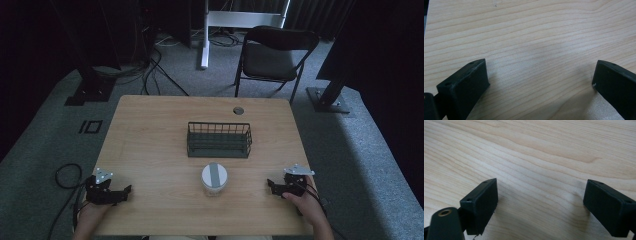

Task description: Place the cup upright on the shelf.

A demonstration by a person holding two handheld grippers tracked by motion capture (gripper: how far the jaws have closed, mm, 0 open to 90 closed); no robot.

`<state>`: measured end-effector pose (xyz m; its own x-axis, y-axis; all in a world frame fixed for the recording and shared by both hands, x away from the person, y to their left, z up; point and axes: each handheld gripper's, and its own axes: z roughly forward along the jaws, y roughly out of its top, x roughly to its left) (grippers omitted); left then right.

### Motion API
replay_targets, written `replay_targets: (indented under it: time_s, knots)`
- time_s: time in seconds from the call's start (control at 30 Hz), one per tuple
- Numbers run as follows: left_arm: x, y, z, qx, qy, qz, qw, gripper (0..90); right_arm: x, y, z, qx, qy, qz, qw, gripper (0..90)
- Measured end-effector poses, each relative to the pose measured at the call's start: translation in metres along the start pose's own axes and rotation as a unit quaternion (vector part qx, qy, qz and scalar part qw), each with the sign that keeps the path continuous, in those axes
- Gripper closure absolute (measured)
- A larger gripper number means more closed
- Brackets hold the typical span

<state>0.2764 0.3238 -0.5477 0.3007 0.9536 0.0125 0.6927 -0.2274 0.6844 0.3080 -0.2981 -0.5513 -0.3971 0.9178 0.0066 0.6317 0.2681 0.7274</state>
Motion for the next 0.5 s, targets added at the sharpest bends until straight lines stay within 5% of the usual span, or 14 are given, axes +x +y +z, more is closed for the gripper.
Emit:
replay_targets:
  time_s: [0.5]
  knots:
    - [0.000,0.000,0.000,0.000,0.000,-0.001,1.0000,0.5,0.012,0.007,0.000,-0.018,0.030,-0.012,0.9993,12.2]
